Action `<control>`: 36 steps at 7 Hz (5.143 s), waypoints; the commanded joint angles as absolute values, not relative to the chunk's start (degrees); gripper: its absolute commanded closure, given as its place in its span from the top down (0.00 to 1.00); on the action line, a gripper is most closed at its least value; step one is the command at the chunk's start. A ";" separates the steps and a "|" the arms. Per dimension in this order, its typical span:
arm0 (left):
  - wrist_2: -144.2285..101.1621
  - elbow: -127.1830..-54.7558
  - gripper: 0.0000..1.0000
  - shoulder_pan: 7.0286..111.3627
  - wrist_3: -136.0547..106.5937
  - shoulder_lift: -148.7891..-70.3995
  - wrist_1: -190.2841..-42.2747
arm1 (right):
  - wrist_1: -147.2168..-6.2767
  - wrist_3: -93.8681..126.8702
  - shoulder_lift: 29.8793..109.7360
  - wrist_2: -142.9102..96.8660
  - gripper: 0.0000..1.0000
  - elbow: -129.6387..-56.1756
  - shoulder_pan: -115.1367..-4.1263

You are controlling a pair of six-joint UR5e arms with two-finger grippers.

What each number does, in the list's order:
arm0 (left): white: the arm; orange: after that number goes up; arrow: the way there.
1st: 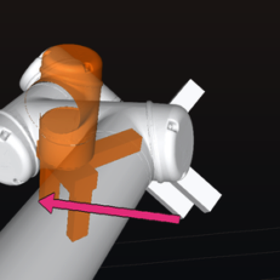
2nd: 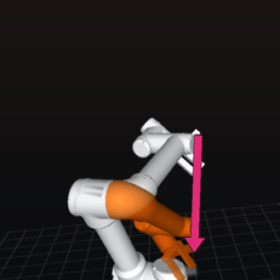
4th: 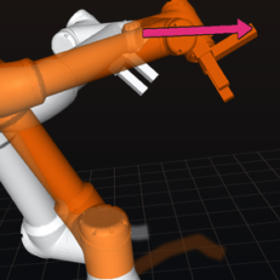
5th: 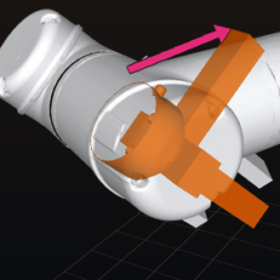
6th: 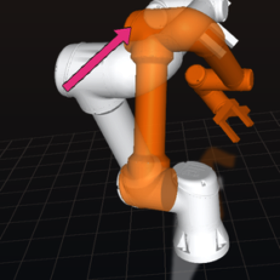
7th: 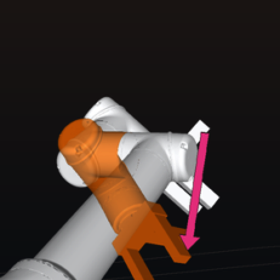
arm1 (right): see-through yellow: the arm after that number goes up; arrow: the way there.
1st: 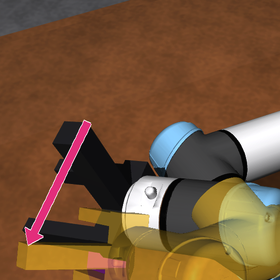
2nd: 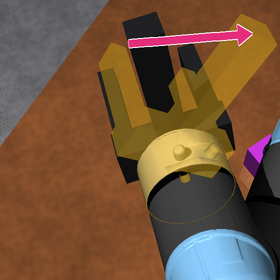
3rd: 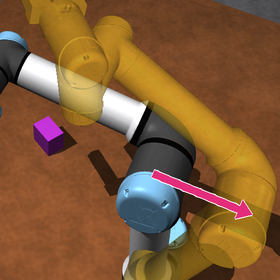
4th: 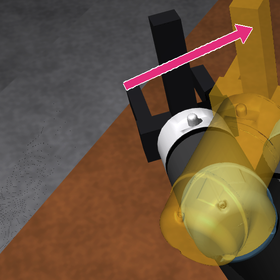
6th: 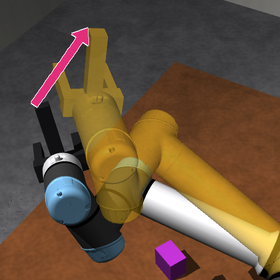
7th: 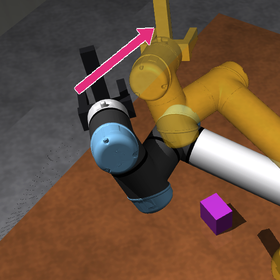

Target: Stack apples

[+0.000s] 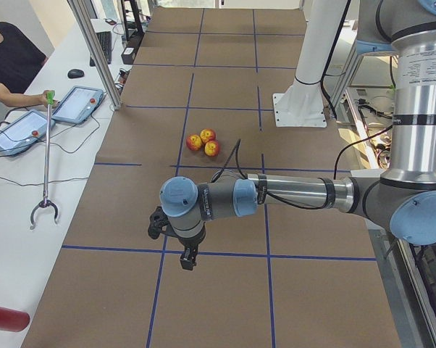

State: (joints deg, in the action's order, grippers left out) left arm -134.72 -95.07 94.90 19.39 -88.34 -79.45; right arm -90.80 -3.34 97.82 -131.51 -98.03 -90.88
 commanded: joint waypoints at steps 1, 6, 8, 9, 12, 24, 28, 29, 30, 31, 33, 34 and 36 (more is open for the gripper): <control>-135.08 -96.32 1.00 95.27 19.52 -88.68 -78.50 | -90.79 -3.34 97.82 -131.57 1.00 -98.09 -90.88; -137.01 -96.50 1.00 94.75 16.56 -87.63 -84.68 | -90.88 -3.34 97.82 -131.48 1.00 -98.09 -90.88; -140.80 -100.26 1.00 81.90 -10.58 -88.07 -94.40 | -90.88 -3.34 97.82 -131.48 1.00 -98.00 -90.88; -140.54 -100.63 1.00 76.52 -24.47 -88.33 -102.92 | -90.79 -3.34 97.82 -131.48 1.00 -98.00 -90.88; -127.30 -100.63 1.00 60.51 -41.28 -88.33 -113.73 | -90.79 -3.34 97.82 -131.49 1.00 -98.09 -90.88; -122.61 -101.38 0.00 51.33 -44.99 -92.37 -111.11 | -90.79 -3.34 97.82 -131.57 1.00 -98.00 -90.88; -124.71 -101.87 0.00 48.28 -65.11 -107.29 -111.97 | -90.79 -3.34 97.82 -131.57 1.00 -98.09 -90.88; -124.19 -100.65 0.00 44.42 -67.91 -108.18 -113.10 | -90.79 -3.34 97.82 -131.49 1.00 -98.00 -90.88; -124.19 -100.90 0.00 43.43 -69.59 -108.28 -113.64 | -90.79 -3.34 97.82 -131.57 1.00 -98.00 -90.88; -124.10 -100.38 0.00 43.42 -69.52 -108.37 -113.64 | -90.79 -3.34 97.82 -131.57 1.00 -98.00 -90.88; -124.01 -100.28 0.00 43.33 -69.52 -108.72 -113.55 | -90.79 -3.34 97.82 -131.57 1.00 -98.00 -90.88; -124.01 -100.11 0.00 43.33 -69.26 -108.63 -113.38 | -90.88 -3.34 97.82 -131.49 1.00 -98.00 -90.88; -123.84 -99.32 0.00 43.33 -68.91 -108.72 -113.29 | -90.79 -3.34 97.82 -131.49 1.00 -98.09 -90.88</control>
